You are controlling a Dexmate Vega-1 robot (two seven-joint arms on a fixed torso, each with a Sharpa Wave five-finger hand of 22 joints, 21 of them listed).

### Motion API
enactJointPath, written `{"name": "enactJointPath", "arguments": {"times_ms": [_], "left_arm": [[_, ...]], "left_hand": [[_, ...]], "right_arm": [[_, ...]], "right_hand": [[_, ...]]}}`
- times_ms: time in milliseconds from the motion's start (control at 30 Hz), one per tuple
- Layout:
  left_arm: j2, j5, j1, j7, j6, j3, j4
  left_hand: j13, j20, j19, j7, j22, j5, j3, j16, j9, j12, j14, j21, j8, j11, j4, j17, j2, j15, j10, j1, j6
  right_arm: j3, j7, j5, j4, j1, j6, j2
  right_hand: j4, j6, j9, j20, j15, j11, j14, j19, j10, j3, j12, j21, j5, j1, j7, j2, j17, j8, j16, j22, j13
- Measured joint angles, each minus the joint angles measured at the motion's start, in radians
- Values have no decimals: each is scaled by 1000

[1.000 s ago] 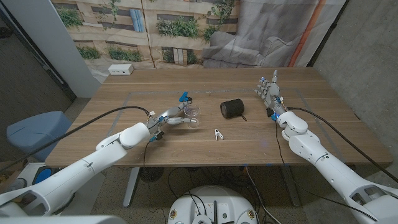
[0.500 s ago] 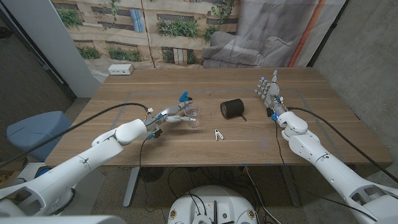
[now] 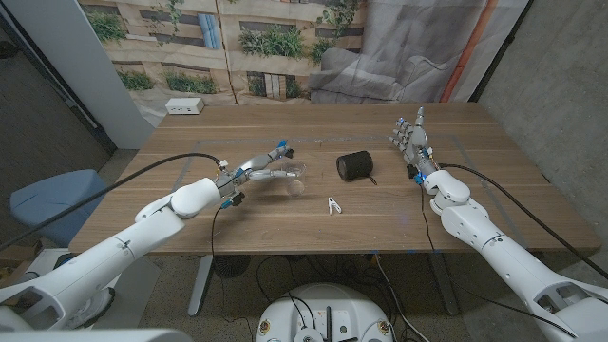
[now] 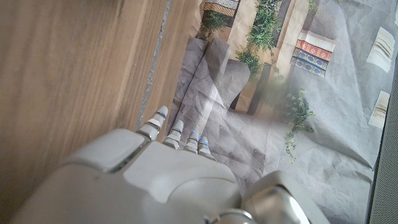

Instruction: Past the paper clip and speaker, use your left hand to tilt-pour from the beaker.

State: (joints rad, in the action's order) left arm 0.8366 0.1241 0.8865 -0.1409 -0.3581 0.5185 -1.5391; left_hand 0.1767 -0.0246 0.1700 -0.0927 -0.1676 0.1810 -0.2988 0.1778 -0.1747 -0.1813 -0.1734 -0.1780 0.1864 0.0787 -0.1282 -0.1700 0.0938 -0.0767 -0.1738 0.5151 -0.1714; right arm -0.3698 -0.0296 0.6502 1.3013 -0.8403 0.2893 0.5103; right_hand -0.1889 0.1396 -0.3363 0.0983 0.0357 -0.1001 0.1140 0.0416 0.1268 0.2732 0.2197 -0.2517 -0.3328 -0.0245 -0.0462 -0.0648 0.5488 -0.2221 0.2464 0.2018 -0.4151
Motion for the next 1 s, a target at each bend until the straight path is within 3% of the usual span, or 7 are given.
{"name": "enactJointPath", "arguments": {"times_ms": [500,733,933,1000], "left_arm": [[-42,74,36,81,-8,-49,14],[-72,112,37,94,-24,-63,59],[-79,139,34,100,-48,-64,71],[-125,146,8,103,-57,-68,146]], "left_hand": [[0,0,0,8,0,0,-8,4,0,-11,0,-8,22,0,8,0,-43,0,0,-32,-1],[0,0,0,27,0,-4,-15,4,1,-11,2,-16,22,-15,15,2,-70,9,3,-59,18],[0,0,0,34,0,-4,-15,11,3,-19,2,-23,39,-36,15,3,-95,20,14,-80,92],[0,0,0,35,0,-4,-15,11,3,-19,0,-23,39,-43,15,3,-102,22,22,-83,108]], "right_arm": [[0,0,0,0,0,0,0],[0,1,0,1,0,0,0],[0,1,0,1,-1,0,0],[0,1,0,1,-1,0,0]], "right_hand": [[0,0,0,0,0,0,0,0,0,0,0,0,0,0,0,0,0,0,0,0,0],[0,0,0,0,0,0,0,0,0,0,0,0,0,0,0,0,0,0,0,0,0],[0,0,0,0,0,0,0,0,0,0,0,0,0,0,0,0,0,0,0,0,0],[0,0,0,0,0,0,0,0,0,0,0,0,0,0,0,0,0,0,0,0,0]]}}
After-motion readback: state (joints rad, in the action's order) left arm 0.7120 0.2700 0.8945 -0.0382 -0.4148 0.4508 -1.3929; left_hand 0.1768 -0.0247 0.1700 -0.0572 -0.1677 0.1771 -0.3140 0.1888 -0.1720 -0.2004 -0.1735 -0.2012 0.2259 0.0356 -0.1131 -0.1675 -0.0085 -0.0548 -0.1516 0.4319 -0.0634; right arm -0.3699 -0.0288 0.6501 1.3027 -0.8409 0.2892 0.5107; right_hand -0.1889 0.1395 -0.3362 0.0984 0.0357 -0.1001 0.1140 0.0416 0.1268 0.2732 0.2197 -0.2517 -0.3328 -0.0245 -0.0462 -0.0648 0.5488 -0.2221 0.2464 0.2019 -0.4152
